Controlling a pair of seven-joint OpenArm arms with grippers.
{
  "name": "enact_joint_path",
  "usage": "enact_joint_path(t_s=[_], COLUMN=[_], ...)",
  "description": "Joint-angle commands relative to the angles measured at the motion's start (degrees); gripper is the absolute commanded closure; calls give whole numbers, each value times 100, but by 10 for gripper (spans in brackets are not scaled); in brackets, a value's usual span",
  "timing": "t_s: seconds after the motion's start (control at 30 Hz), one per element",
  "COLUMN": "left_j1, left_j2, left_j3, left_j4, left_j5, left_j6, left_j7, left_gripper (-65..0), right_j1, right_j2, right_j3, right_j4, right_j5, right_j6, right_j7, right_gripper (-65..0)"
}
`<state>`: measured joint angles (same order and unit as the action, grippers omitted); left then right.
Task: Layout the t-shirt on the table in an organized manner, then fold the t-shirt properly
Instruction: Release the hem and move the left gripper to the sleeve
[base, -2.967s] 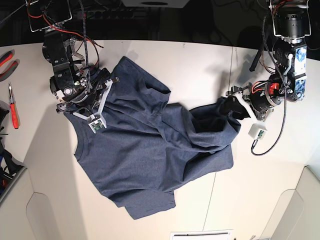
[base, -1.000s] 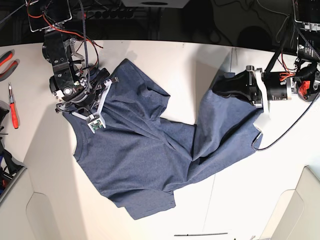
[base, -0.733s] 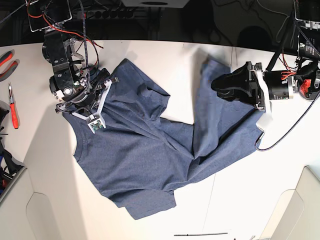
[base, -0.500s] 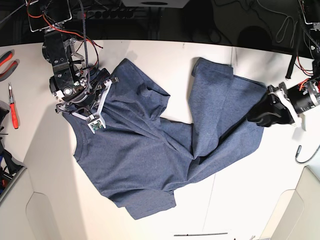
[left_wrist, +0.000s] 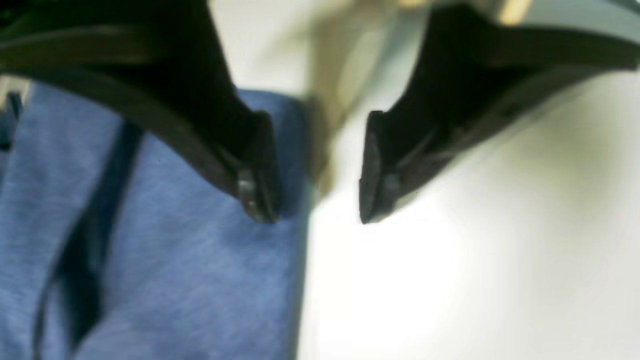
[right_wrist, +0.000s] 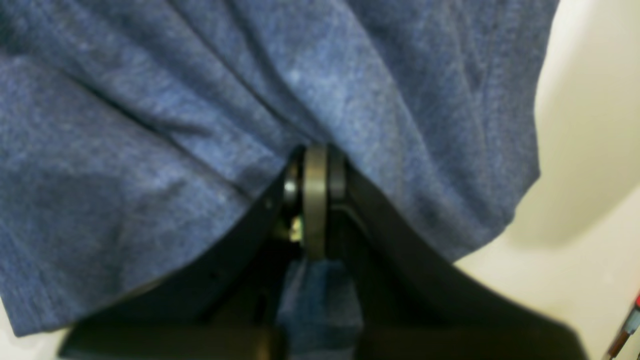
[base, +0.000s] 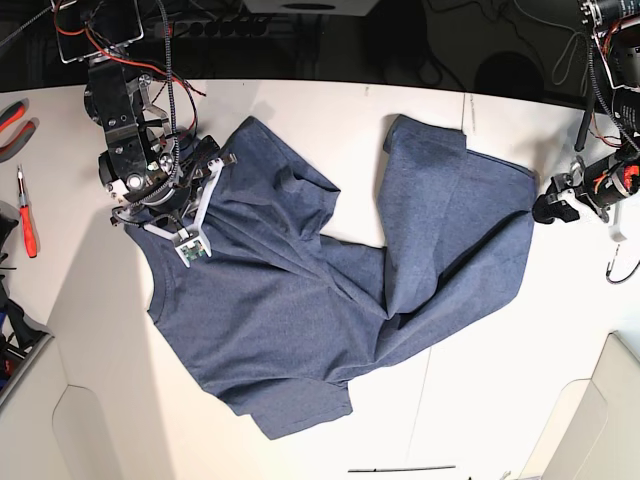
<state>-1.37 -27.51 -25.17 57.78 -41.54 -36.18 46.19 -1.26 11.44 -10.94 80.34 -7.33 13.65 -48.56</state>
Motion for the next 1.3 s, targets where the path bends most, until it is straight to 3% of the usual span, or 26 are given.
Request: enact_joint_path(t_s=[0.0,0.17,0.5,0.57,0.7,0.9,1.07,1.17,1.2,1.27], left_j1=[-70,-81,-551,-625,-675,-721,-739,-737,-737,-734], left_j2=[-120,-9,463,505,511,514,452,428,431,435], left_j3=[-24,-24,-24,-22,-24,-24,-24,-24,-24,-24], left_j4=[-26,-140,-140,-140,-138,-136,-133,-133,-133,-133], left_j5=[-109,-634,-603,-625,-984,-1252,-304,501,640,826], left_j6=[-109,-201,-203,-223,-382,-382,-382,-382,-382,-382], left_j7=[-50,-90,-192,-306,-577,-564,-789,-1185,-1314,-1541], left_gripper=[-249,-249,-248,-192,0,0,0,-251,-287,-292], right_j1=[-116,-116,-116,-116,-116,-116,-116,-116,-116,-116], right_j2=[79,79,79,79,79,79,79,76,76,79], right_j3=[11,9,9,9,9,9,9,9,9,9], right_j4=[-138,-138,-138,-138,-138,-138,-138,-138,-138,-138], right_j5=[-103,-103,-103,-103,-103,-103,-103,-103,-103,-103], right_j6=[13,26,26,28,26,26,26,26,26,26], right_j7=[-592,-592,-592,-592,-592,-592,-592,-590,-590,-592], right_gripper=[0,0,0,0,0,0,0,0,0,0])
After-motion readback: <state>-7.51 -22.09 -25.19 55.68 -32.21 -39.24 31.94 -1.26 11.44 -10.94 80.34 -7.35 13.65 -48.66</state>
